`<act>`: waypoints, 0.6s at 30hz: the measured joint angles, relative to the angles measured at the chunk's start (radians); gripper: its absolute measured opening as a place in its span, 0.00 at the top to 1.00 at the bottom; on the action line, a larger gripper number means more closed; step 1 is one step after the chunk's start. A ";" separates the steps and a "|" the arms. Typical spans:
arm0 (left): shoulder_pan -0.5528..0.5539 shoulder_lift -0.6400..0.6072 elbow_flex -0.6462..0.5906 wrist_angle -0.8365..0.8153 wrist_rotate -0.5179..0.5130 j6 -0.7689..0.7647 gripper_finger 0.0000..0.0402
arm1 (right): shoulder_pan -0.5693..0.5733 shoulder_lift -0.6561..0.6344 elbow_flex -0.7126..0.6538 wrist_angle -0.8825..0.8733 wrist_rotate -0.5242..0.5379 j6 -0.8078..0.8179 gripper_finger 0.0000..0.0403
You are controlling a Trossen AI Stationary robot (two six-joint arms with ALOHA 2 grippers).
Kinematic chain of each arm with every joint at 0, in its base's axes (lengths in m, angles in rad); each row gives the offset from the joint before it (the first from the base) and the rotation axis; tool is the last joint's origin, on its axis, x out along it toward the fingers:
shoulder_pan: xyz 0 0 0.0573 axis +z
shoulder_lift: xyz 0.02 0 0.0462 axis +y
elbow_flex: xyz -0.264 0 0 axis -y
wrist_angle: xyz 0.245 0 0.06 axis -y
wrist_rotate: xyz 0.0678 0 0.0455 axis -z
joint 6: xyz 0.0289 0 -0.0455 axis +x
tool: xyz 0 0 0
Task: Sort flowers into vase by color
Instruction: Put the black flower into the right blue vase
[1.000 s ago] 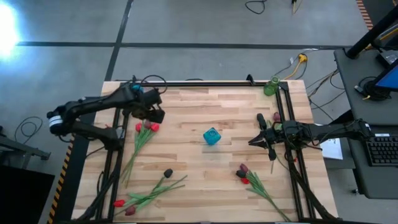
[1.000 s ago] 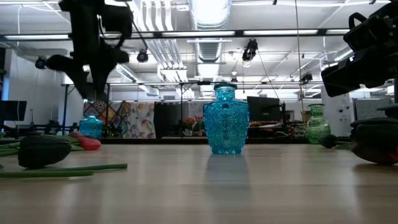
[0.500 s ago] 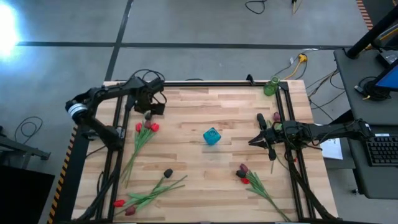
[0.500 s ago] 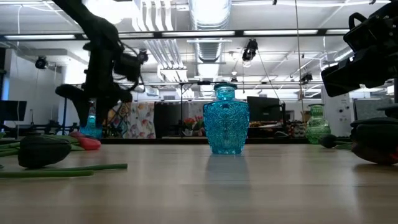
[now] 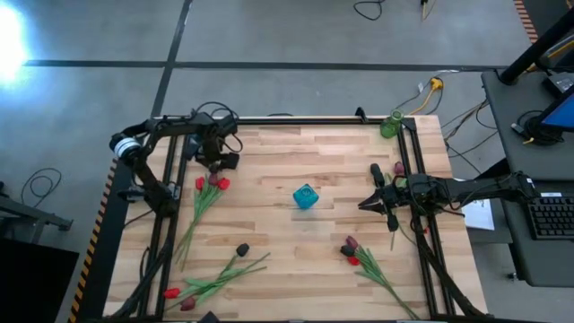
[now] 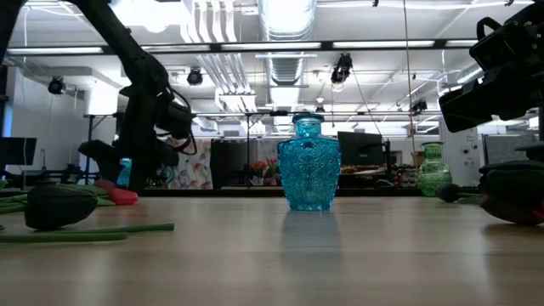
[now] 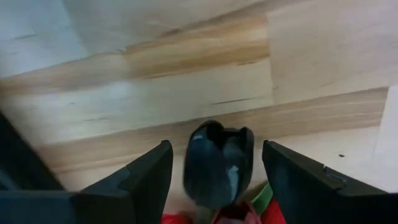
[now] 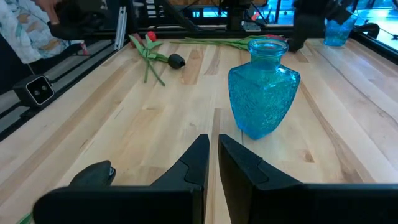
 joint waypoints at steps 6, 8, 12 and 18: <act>-0.002 -0.033 -0.013 0.004 -0.011 0.009 0.42 | 0.000 0.000 0.000 0.000 0.000 0.000 0.93; 0.000 -0.037 -0.013 0.008 -0.012 0.015 0.41 | 0.000 0.000 0.000 0.000 0.000 0.000 0.93; -0.017 -0.044 -0.014 -0.042 0.043 0.008 0.42 | 0.000 0.000 0.000 0.000 0.000 0.000 0.93; -0.053 -0.062 -0.046 -0.001 -0.009 -0.018 0.44 | 0.000 0.000 0.000 0.000 0.000 0.000 0.93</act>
